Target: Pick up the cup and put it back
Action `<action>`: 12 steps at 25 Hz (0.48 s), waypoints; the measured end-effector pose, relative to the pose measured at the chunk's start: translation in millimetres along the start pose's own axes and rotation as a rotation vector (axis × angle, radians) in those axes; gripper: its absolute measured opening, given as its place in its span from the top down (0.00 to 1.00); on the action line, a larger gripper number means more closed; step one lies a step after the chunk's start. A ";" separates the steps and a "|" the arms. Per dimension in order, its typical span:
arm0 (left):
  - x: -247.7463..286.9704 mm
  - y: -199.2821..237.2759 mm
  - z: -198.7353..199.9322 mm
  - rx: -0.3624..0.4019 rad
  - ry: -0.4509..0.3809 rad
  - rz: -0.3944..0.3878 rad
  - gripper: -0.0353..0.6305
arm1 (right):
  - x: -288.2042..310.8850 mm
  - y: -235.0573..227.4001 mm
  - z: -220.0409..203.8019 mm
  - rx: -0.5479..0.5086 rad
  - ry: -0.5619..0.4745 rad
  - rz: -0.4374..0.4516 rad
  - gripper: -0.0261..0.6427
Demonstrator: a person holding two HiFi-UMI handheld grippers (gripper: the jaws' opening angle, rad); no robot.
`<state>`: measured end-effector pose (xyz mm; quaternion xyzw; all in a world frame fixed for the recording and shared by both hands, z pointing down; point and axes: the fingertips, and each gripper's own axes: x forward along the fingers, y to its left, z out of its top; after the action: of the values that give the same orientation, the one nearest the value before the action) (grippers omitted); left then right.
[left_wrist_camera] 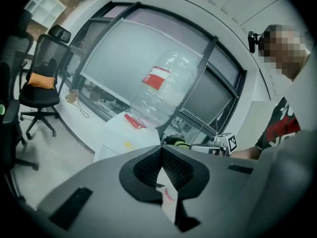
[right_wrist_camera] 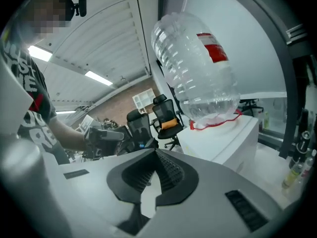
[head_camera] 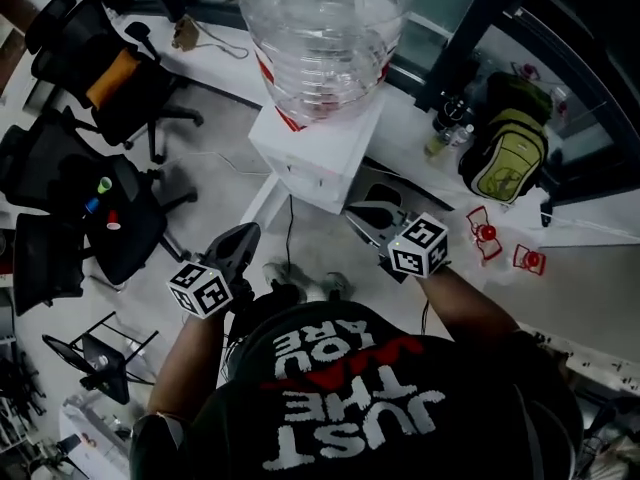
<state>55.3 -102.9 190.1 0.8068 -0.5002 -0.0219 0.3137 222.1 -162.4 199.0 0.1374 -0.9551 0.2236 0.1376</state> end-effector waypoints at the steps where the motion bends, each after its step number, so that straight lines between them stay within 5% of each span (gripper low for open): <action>1: 2.1 6.4 -5.1 -0.005 0.012 0.009 0.94 | 6.3 -2.1 -7.1 0.003 0.013 0.002 0.91; 12: -6.4 96.3 -66.5 -0.059 0.138 -0.035 0.94 | 99.6 -5.5 -84.1 0.007 0.144 -0.108 0.91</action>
<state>-1.1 -94.6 292.6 0.8054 -0.4623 0.0133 0.3706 148.8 -148.1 306.0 0.1730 -0.9331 0.2284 0.2175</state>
